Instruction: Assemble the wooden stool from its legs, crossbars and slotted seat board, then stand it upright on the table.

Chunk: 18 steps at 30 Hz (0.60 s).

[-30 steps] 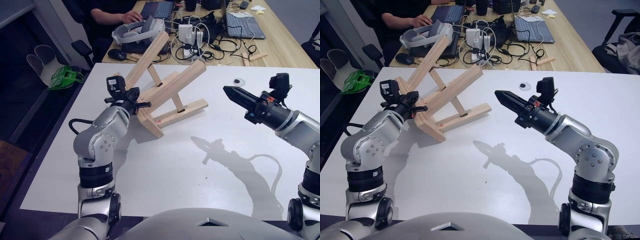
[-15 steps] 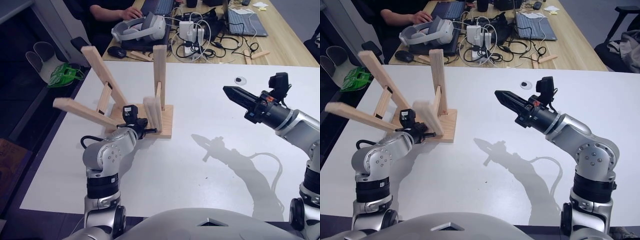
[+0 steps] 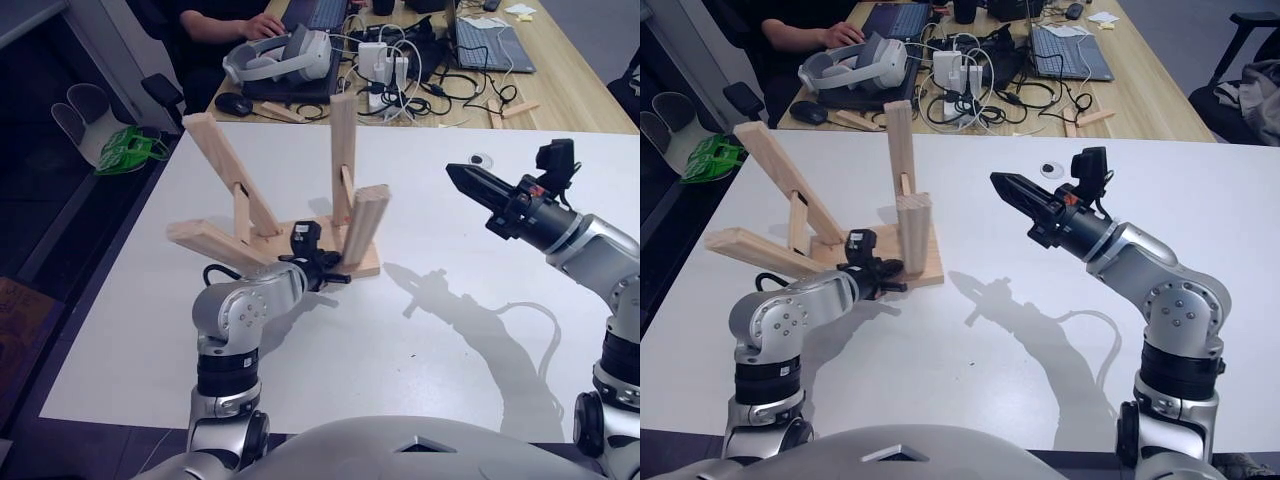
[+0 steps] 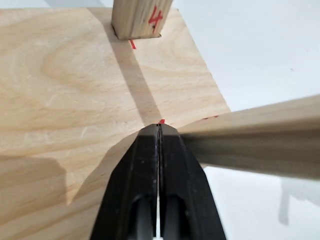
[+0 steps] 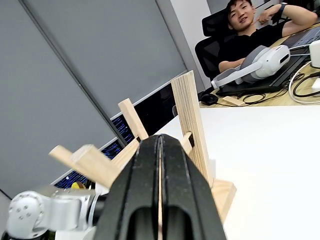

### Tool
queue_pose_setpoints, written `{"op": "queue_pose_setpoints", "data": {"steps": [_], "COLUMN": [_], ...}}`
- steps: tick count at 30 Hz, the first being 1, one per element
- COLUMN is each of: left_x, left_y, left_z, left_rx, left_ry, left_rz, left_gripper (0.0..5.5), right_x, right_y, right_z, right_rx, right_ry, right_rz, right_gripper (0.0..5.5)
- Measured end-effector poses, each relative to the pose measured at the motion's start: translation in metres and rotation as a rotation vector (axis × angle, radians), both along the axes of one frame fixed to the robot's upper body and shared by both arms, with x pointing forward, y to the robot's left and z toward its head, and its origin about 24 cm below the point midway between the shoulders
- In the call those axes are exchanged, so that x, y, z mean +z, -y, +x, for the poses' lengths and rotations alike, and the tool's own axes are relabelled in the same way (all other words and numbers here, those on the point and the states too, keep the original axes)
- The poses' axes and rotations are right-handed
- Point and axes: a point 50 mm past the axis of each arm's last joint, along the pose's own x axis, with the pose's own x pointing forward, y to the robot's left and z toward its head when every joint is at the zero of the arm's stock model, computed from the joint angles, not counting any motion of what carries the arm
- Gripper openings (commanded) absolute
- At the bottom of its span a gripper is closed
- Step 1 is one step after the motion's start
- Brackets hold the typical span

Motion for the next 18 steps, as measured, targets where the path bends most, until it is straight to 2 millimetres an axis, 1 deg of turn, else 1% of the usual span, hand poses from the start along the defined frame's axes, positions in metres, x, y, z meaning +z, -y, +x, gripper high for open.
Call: {"op": "queue_pose_setpoints", "data": {"steps": [3,5,7,9,11,12,15,17,18], "left_x": [-0.001,0.001,0.007,0.015,0.023,0.028,0.037,0.045,0.052], "left_y": [0.025,0.044,0.067,0.079,0.083,0.083,0.080,0.074,0.067], "left_z": [0.005,0.012,0.012,0.013,0.017,0.021,0.021,0.023,0.025], "left_rx": [-0.103,-0.162,-0.232,-0.262,-0.254,-0.245,-0.275,-0.287,-0.265], "left_ry": [-0.003,0.014,0.041,0.080,0.127,0.159,0.234,0.307,0.373], "left_rz": [-0.035,-0.055,-0.100,-0.143,-0.152,-0.153,-0.103,-0.044,-0.015], "left_gripper": [0.04,0.04,0.04,0.04,0.04,0.04,0.04,0.04,0.04], "right_x": [0.002,0.008,0.021,0.034,0.048,0.058,0.076,0.082,0.087], "right_y": [0.001,0.001,-0.002,-0.003,-0.005,-0.008,-0.013,-0.015,-0.017], "right_z": [0.005,0.011,0.016,0.019,0.021,0.023,0.024,0.024,0.023], "right_rx": [-0.036,-0.048,-0.049,-0.053,-0.057,-0.054,-0.053,-0.055,-0.054], "right_ry": [0.007,0.029,0.075,0.121,0.163,0.198,0.253,0.269,0.287], "right_rz": [0.003,0.007,0.010,0.015,0.017,0.021,0.023,0.025,0.021], "right_gripper": [0.00,0.00,0.00,0.00,0.00,0.00,0.00,0.00,0.00]}}
